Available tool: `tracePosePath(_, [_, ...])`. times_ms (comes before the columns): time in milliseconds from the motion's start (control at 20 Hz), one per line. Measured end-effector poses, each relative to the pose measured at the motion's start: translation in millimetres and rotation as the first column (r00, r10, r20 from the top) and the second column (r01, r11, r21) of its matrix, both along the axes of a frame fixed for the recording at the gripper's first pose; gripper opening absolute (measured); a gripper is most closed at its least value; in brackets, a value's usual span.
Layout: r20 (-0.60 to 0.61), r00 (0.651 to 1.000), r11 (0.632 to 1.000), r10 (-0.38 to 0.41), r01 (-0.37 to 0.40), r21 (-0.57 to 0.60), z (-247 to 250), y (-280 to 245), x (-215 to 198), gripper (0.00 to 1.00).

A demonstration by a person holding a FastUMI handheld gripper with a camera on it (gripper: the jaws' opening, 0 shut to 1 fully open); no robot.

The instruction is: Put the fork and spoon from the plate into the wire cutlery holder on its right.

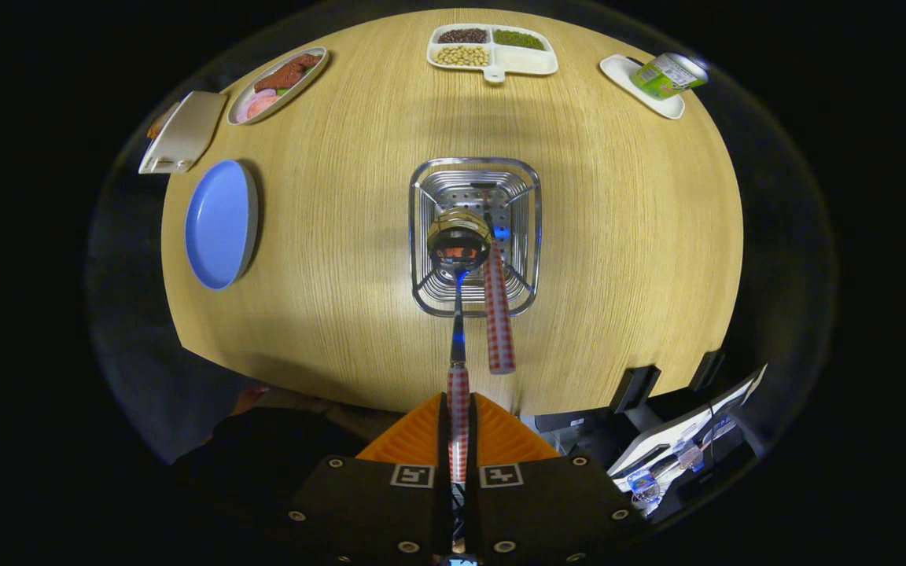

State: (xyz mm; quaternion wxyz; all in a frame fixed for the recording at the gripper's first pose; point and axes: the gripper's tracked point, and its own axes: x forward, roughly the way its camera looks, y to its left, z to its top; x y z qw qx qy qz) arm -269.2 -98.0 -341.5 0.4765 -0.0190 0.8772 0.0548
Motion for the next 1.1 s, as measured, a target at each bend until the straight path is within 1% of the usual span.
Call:
tracePosePath(150, [-0.059, 0.998, 1.0, 0.008, -0.007, 0.019, -1, 2, 3, 0.06])
tracePosePath(400, [-0.109, 0.994, 0.999, -0.019, 0.023, 0.036, -6, 9, 19, 0.06])
tracePosePath(500, [-0.112, 0.993, 0.998, -0.04, 0.044, 0.038, -10, 12, 20, 0.11])
tracePosePath(650, [-0.057, 0.996, 0.997, -0.062, 0.064, 0.034, -12, 11, 33, 0.14])
tracePosePath(750, [0.004, 0.998, 0.998, -0.06, 0.06, 0.027, -10, 7, 42, 0.15])
tracePosePath(850, [0.062, 0.996, 0.997, -0.063, 0.06, 0.043, 1, 9, 45, 0.19])
tracePosePath(900, [0.086, 0.993, 0.996, -0.074, 0.07, 0.052, 7, 10, 46, 0.23])
tracePosePath(1000, [0.136, 0.984, 0.991, -0.115, 0.106, 0.077, 19, 13, 50, 0.27])
tracePosePath(1100, [0.199, 0.964, 0.981, -0.179, 0.159, 0.112, 23, 15, 61, 0.29])
